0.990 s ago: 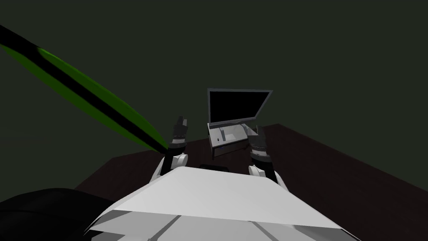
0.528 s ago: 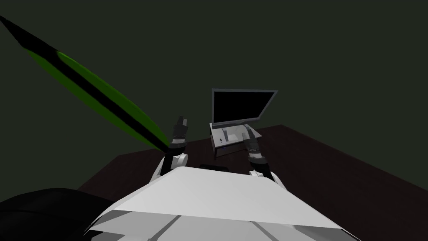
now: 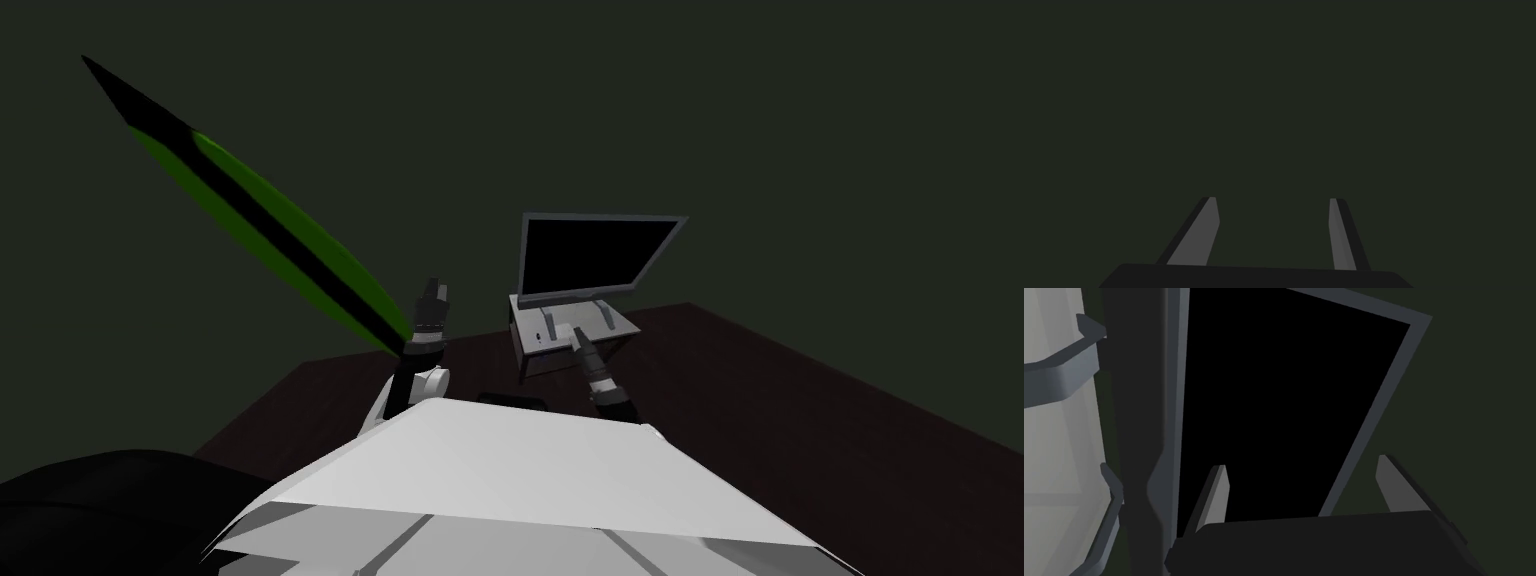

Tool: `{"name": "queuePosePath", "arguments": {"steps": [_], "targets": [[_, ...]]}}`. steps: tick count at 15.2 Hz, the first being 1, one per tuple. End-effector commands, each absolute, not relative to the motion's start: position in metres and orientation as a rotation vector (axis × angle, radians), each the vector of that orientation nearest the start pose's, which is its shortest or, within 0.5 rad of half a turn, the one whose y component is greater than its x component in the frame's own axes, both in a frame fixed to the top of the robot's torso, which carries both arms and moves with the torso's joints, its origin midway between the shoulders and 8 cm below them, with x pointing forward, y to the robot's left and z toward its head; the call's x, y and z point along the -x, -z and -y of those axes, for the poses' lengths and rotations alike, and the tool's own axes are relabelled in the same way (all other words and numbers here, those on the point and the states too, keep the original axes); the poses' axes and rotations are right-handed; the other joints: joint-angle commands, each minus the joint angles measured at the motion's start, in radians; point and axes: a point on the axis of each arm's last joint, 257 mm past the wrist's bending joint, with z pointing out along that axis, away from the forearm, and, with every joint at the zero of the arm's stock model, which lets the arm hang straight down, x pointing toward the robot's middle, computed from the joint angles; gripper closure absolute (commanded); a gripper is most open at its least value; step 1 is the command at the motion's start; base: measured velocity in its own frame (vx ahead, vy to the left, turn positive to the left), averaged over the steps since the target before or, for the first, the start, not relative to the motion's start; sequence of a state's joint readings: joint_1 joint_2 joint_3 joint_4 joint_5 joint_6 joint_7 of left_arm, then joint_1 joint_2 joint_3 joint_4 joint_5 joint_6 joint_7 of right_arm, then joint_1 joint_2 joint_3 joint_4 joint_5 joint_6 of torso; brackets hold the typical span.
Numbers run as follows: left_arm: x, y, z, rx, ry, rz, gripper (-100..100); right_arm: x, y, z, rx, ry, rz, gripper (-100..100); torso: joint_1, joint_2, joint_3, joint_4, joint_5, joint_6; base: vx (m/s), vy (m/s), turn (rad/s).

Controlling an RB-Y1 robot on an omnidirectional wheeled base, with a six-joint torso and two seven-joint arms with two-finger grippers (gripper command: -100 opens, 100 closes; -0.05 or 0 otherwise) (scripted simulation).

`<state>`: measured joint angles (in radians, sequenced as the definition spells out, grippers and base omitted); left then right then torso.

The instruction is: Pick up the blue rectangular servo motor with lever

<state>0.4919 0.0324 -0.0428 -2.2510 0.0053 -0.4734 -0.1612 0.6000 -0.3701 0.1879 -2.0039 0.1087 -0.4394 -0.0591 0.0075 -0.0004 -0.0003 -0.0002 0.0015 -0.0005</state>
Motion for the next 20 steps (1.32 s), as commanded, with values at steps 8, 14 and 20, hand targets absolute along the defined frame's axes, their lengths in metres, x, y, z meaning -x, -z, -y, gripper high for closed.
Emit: {"name": "queuePosePath", "arguments": {"steps": [8, 14, 20], "targets": [[-0.357, -0.008, -0.263, 0.616, 1.192, -0.711, 0, -0.31, 0.316, 0.216, -0.72, -1.08, -1.737, -100, 0.0, -0.001, 0.0, 0.0, 0.0, 0.0, 0.021, 0.103, 0.121], [-0.357, -0.008, -0.263, 0.616, 1.192, -0.711, 0, -0.267, 0.393, 0.234, -0.696, -0.924, -1.987, -100, -0.001, -0.002, -0.001, 0.0, 0.0, 0.0, 0.038, 0.092, 0.145], [-0.357, -0.008, -0.263, 0.616, 1.192, -0.711, 0, -0.222, 0.457, 0.267, -0.636, -0.736, -2.215, -100, -0.002, -0.002, -0.001, 0.0, 0.0, 0.0, 0.048, 0.079, 0.167]]}}
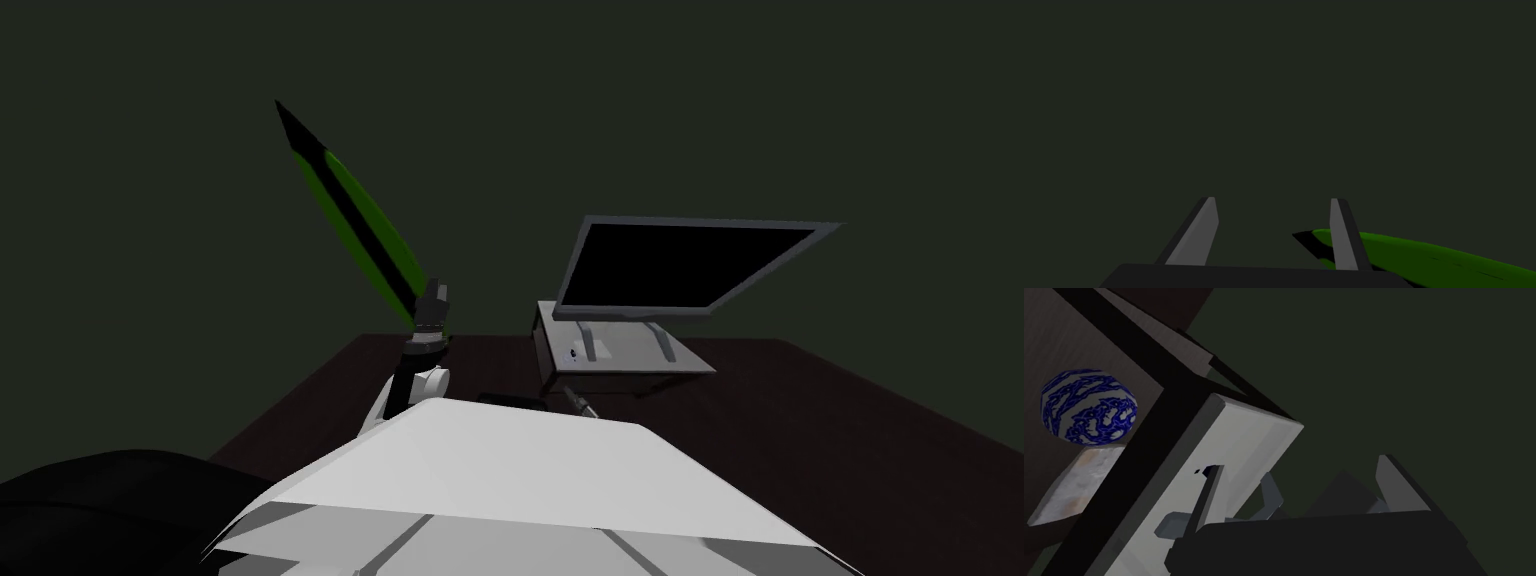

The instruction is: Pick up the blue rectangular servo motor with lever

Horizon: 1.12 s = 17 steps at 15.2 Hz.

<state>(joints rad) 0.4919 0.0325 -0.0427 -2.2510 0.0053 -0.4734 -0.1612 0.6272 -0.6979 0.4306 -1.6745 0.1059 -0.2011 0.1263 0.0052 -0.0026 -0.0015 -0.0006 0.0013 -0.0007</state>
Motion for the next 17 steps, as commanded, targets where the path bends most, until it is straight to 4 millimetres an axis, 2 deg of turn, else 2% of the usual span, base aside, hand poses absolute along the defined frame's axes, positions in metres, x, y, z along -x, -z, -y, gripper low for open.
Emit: {"name": "queuePosePath", "arguments": {"steps": [1, 2, 3, 4, 5, 6, 7, 8, 10, 12, 13, 14, 15, 16, 17], "targets": [[-0.357, -0.008, -0.263, 0.616, 1.192, -0.711, 0, -0.222, 0.457, 0.267, -0.636, -0.736, -2.215, -100, 0.0, 0.0, 0.0, 0.0, 0.0, 0.0, 0.049, 0.056, 0.152], [-0.357, -0.008, -0.263, 0.616, 1.192, -0.711, 0, -0.208, 0.474, 0.281, -0.612, -0.67, -2.282, -100, -0.001, 0.0, 0.0, 0.0, 0.0, 0.0, 0.058, 0.062, 0.204], [-0.357, -0.008, -0.263, 0.616, 1.192, -0.711, 0, -0.208, 0.474, 0.281, -0.612, -0.669, -2.282, -100, -0.001, 0.0, 0.0, 0.0, 0.0, 0.0, 0.055, 0.053, 0.171], [-0.357, -0.008, -0.263, 0.616, 1.192, -0.711, 0, -0.195, 0.489, 0.296, -0.585, -0.601, -2.343, -100, -0.001, 0.0, 0.0, 0.0, 0.0, 0.0, 0.054, 0.049, 0.182], [-0.357, -0.008, -0.263, 0.616, 1.192, -0.711, 0, -0.195, 0.489, 0.296, -0.585, -0.601, -2.343, -100, -0.001, 0.0, 0.0, 0.0, 0.0, 0.0, 0.054, 0.037, 0.15], [-0.357, -0.008, -0.263, 0.616, 1.192, -0.711, 0, -0.184, 0.502, 0.312, -0.556, -0.535, -2.398, -100, -0.002, 0.0, 0.0, 0.0, 0.0, 0.0, 0.053, 0.04, 0.185], [-0.357, -0.008, -0.263, 0.616, 1.192, -0.711, 0, -0.183, 0.503, 0.312, -0.557, -0.532, -2.4, -100, -0.002, 0.0, 0.0, 0.0, 0.0, 0.0, 0.056, 0.037, 0.163], [-0.357, -0.008, -0.263, 0.616, 1.192, -0.711, 0, -0.173, 0.514, 0.329, -0.528, -0.463, -2.45, -100, -0.002, 0.0, 0.0, 0.0, 0.0, 0.0, 0.069, 0.031, 0.193], [-0.357, -0.008, -0.263, 0.616, 1.192, -0.712, 0, -0.173, 0.514, 0.329, -0.529, -0.463, -2.45, -100, -0.003, -0.001, 0.0, 0.0, -0.001, 0.0, 0.056, 0.016, 0.114], [-0.357, -0.008, -0.263, 0.616, 1.192, -0.711, 0, -0.157, 0.532, 0.363, -0.47, -0.329, -2.534, -100, -0.003, 0.0, 0.0, 0.0, -0.001, 0.0, 0.051, 0.023, 0.234], [-0.357, -0.008, -0.263, 0.616, 1.192, -0.711, 0, -0.156, 0.532, 0.363, -0.471, -0.326, -2.535, -100, -0.003, 0.0, 0.0, 0.0, -0.001, -0.001, 0.074, 0.013, 0.214], [-0.357, -0.008, -0.263, 0.616, 1.192, -0.712, 0, -0.151, 0.539, 0.38, -0.442, -0.26, -2.569, -100, -0.003, -0.001, -0.001, 0.0, -0.001, 0.0, 0.075, 0.016, 0.219], [-0.357, -0.008, -0.263, 0.616, 1.192, -0.712, 0, -0.151, 0.539, 0.38, -0.442, -0.26, -2.569, -100, -0.003, -0.001, -0.001, 0.0, -0.001, 0.0, 0.065, 0.013, 0.171], [-0.357, -0.008, -0.263, 0.616, 1.192, -0.712, 0, -0.147, 0.544, 0.397, -0.415, -0.196, -2.598, -100, -0.003, -0.001, -0.001, 0.0, -0.001, 0.0, 0.059, 0.001, 0.175], [-0.357, -0.008, -0.263, 0.616, 1.192, -0.712, 0, -0.147, 0.544, 0.397, -0.415, -0.196, -2.598, -100, -0.004, -0.001, 0.0, 0.0, -0.001, 0.0, 0.055, -0.005, 0.147]]}}
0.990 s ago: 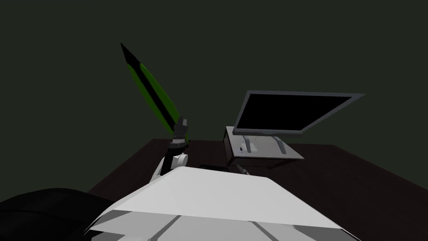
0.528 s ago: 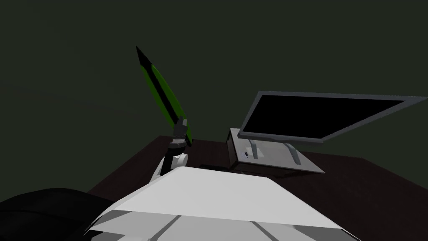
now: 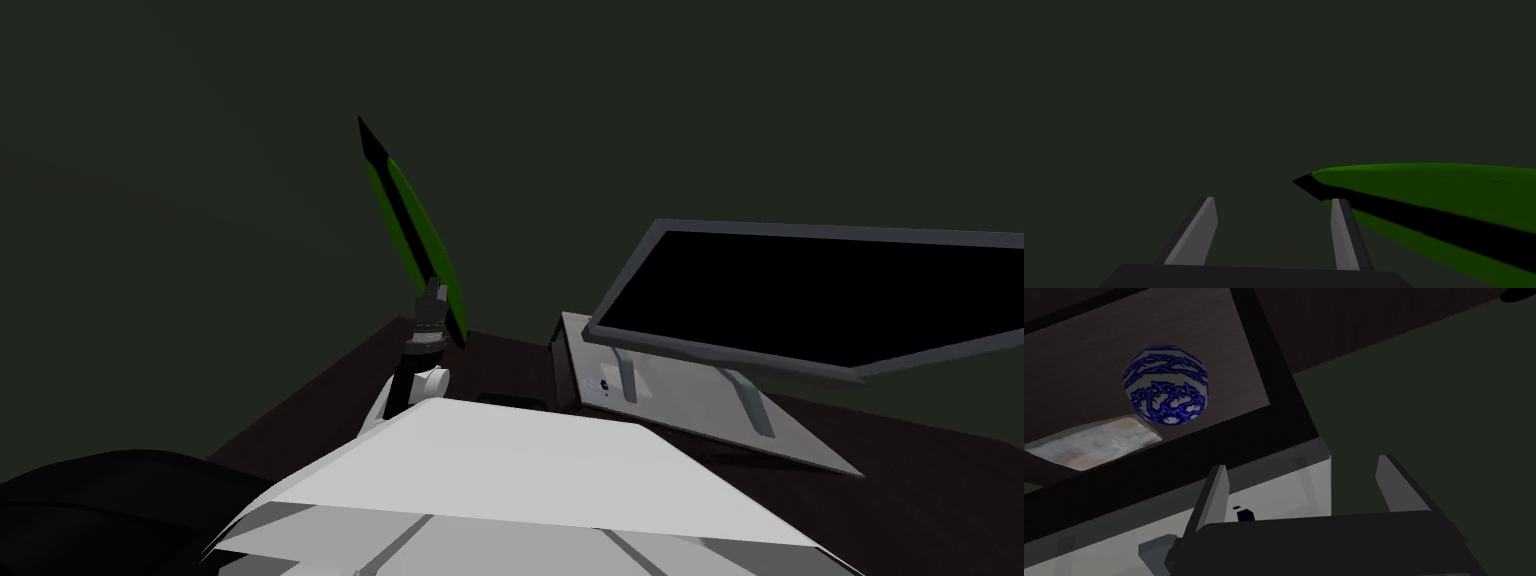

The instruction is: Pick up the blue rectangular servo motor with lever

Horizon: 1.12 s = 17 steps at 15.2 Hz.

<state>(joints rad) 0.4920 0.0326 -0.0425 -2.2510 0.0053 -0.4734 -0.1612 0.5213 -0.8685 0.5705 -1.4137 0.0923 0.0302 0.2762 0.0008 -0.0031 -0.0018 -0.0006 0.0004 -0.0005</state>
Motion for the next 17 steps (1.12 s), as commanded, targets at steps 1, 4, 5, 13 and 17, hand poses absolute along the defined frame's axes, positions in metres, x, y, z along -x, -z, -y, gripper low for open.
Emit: {"name": "queuePosePath", "arguments": {"steps": [1, 4, 5, 13, 17], "targets": [[-0.357, -0.008, -0.263, 0.616, 1.192, -0.712, 0, -0.144, 0.547, 0.413, -0.39, -0.135, -2.621, -100, 0.0, 0.0, 0.0, 0.0, 0.0, 0.0, 0.058, -0.003, 0.192], [-0.357, -0.008, -0.263, 0.616, 1.192, -0.712, 0, -0.143, 0.551, 0.442, -0.345, -0.024, -2.654, -100, 0.0, 0.0, 0.0, 0.0, 0.0, 0.0, 0.06, -0.012, 0.193], [-0.357, -0.008, -0.263, 0.616, 1.192, -0.712, 0, -0.143, 0.551, 0.442, -0.345, -0.024, -2.654, -100, -0.001, -0.001, 0.0, 0.0, 0.0, -0.001, 0.067, -0.025, 0.191], [-0.357, -0.008, -0.263, 0.616, 1.192, -0.712, 0, -0.163, 0.55, 0.5, -0.267, 0.209, -2.677, -100, -0.002, 0.0, 0.0, 0.0, 0.0, 0.0, 0.053, -0.038, 0.185], [-0.357, -0.008, -0.263, 0.616, 1.192, -0.712, 0, -0.166, 0.556, 0.502, -0.277, 0.223, -2.672, -100, -0.001, 0.002, 0.001, 0.0, 0.0, 0.001, 0.025, -0.037, 0.081]]}}
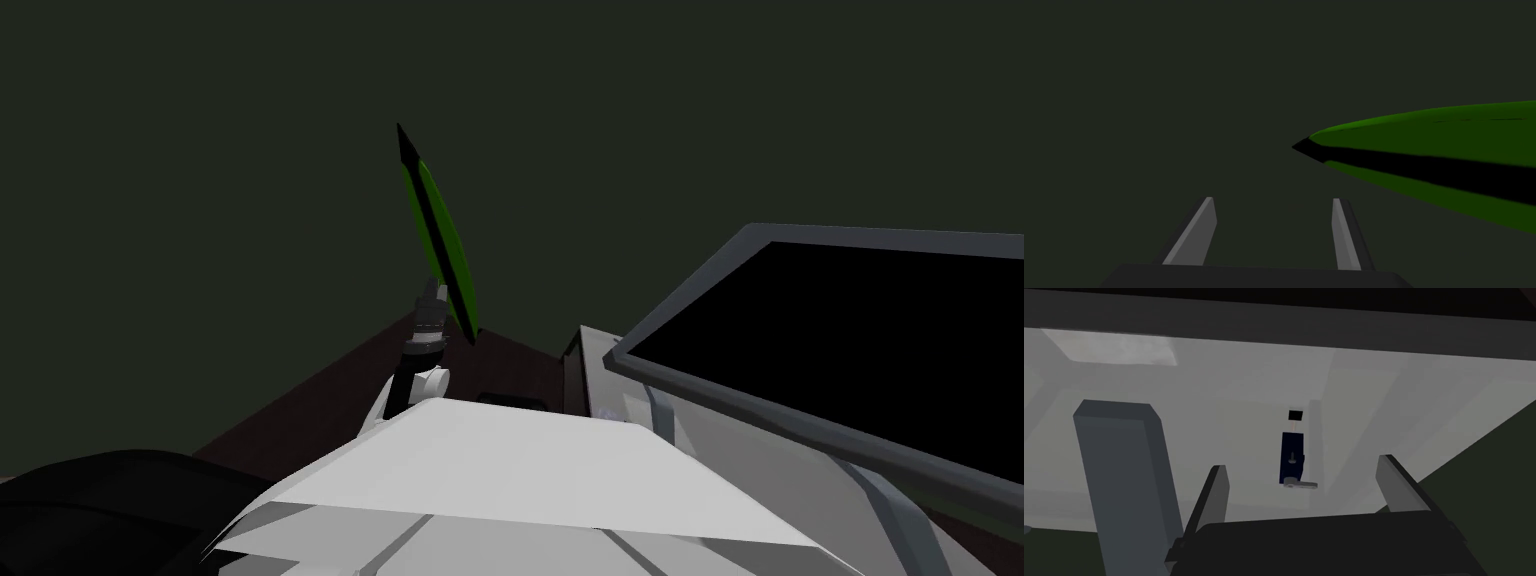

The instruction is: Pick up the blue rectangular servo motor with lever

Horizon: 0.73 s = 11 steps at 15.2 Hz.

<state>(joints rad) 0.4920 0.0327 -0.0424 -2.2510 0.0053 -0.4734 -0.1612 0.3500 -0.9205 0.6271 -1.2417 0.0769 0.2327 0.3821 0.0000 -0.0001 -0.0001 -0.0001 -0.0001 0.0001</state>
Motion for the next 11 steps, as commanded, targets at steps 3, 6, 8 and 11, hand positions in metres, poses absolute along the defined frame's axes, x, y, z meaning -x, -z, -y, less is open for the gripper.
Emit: {"name": "queuePosePath", "arguments": {"steps": [3, 6, 8, 11], "targets": [[-0.357, -0.008, -0.263, 0.616, 1.192, -0.712, 0, -0.166, 0.562, 0.5, -0.289, 0.227, -2.671, -100, 0.0, 0.002, 0.001, 0.0, 0.0, 0.0, -0.009, -0.033, 0.072], [-0.357, -0.008, -0.263, 0.616, 1.192, -0.712, 0, -0.166, 0.571, 0.497, -0.305, 0.23, -2.67, -100, 0.0, 0.002, 0.001, 0.0, 0.0, 0.0, -0.008, -0.028, 0.047], [-0.357, -0.008, -0.263, 0.616, 1.192, -0.712, 0, -0.166, 0.568, 0.499, -0.299, 0.229, -2.67, 100, 0.001, 0.002, 0.001, 0.001, 0.0, 0.0, -0.004, -0.013, 0.018], [-0.357, -0.008, -0.263, 0.616, 1.192, -0.712, 0, -0.166, 0.567, 0.5, -0.301, 0.23, -2.67, 100, 0.002, 0.002, 0.001, 0.0, 0.0, 0.0, 0.0, 0.0, 0.0]]}}
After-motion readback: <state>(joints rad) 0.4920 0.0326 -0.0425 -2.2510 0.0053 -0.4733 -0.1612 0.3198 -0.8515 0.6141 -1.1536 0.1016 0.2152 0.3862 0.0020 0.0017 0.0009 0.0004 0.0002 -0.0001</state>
